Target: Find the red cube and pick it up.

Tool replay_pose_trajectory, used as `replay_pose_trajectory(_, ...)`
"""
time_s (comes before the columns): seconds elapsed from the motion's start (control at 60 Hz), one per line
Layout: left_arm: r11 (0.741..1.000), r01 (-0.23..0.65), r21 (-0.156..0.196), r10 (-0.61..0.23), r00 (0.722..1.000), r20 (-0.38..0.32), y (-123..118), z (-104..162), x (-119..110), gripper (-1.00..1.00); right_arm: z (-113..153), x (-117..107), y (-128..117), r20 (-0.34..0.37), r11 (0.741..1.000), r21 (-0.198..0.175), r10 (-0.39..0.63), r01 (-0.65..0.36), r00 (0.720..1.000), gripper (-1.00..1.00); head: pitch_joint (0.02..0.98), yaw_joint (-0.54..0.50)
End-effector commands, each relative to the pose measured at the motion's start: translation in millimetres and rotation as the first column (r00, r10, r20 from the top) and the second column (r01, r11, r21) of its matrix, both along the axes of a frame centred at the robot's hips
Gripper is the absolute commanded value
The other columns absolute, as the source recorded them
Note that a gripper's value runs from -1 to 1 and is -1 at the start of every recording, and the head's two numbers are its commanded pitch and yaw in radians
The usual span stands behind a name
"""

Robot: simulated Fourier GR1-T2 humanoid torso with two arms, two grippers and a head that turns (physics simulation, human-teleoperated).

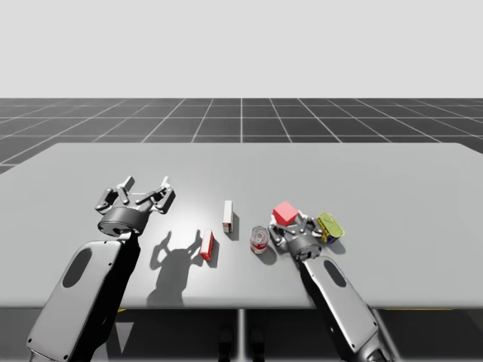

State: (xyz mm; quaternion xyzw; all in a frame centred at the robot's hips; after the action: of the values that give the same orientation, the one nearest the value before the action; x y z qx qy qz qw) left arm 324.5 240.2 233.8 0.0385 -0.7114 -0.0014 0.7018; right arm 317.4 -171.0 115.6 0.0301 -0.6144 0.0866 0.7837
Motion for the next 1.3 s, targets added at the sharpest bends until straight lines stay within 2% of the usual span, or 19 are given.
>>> replay_pose_trajectory(0.017,1.0,-0.001,0.0,0.001,1.0,0.002,0,0,0,-1.0,-2,11,2,-0.003,1.0,-0.015,0.012,-0.012,1.0,-1.0,0.796,-0.23)
replay_pose_trajectory(0.117,1.0,-0.002,0.001,0.002,1.0,0.002,0,0,0,-1.0,-3,14,3,-0.007,1.0,-0.015,0.019,-0.019,1.0,-1.0,0.792,-0.23)
replay_pose_trajectory(0.167,1.0,-0.002,0.002,0.002,1.0,0.002,0,0,0,-1.0,-4,13,2,-0.008,0.998,-0.031,0.05,-0.05,0.999,-1.0,0.789,-0.24)
replay_pose_trajectory(0.183,1.0,-0.002,0.002,0.002,1.0,0.002,0,0,0,-1.0,-4,12,2,-0.006,0.998,-0.036,0.05,-0.05,0.999,-0.88,0.788,-0.24)
replay_pose_trajectory(0.2,1.0,-0.002,0.002,0.002,1.0,0.002,0,0,0,-1.0,-6,10,2,0.012,0.998,-0.045,0.039,-0.039,0.999,-0.44,0.786,-0.24)
replay_pose_trajectory(0.217,1.0,-0.002,0.002,0.002,1.0,0.002,0,0,0,-1.0,-6,10,2,0.008,0.998,-0.04,0.043,-0.043,0.999,0.44,0.784,-0.24)
replay_pose_trajectory(0.233,1.0,-0.002,0.002,0.002,1.0,0.002,0,0,0,-1.0,-7,9,2,0.006,0.998,-0.045,0.048,-0.048,0.999,0.89,0.781,-0.24)
replay_pose_trajectory(0.25,1.0,-0.002,0.003,0.002,1.0,0.002,0,0,0,-1.0,-7,8,1,0.007,0.998,-0.048,0.049,-0.049,0.999,0.98,0.779,-0.24)
replay_pose_trajectory(0.4,1.0,0.0,0.006,0.0,1.0,0.0,0,0,0,-1.0,-8,4,-1,0.001,0.998,-0.041,0.043,-0.043,0.999,1.0,0.724,-0.24)
replay_pose_trajectory(0.55,1.0,0.001,0.01,-0.001,1.0,-0.001,-1,-1,0,-1.0,-9,2,-2,-0.001,0.998,-0.038,0.043,-0.043,0.999,1.0,0.592,-0.24)
replay_pose_trajectory(0.733,1.0,0.002,0.011,-0.002,1.0,-0.002,-1,-1,0,-1.0,-10,2,-2,0.001,0.998,-0.038,0.042,-0.041,0.999,1.0,0.481,-0.24)
replay_pose_trajectory(0.983,1.0,0.002,0.008,-0.002,1.0,0.0,-2,-1,-1,-1.0,-6,1,-2,0.026,0.999,-0.031,0.04,-0.039,0.999,1.0,0.437,-0.25)
replay_pose_trajectory(1.167,1.0,0.0,0.005,0.0,1.0,0.002,-1,-1,0,-1.0,18,-2,0,0.08,0.999,0.019,0.036,-0.038,0.996,1.0,0.44,-0.25)
replay_pose_trajectory(1.3,1.0,-0.001,0.004,0.001,1.0,0.003,0,-1,0,-1.0,58,-6,0,0.166,0.998,0.053,0.028,-0.037,0.986,1.0,0.442,-0.25)
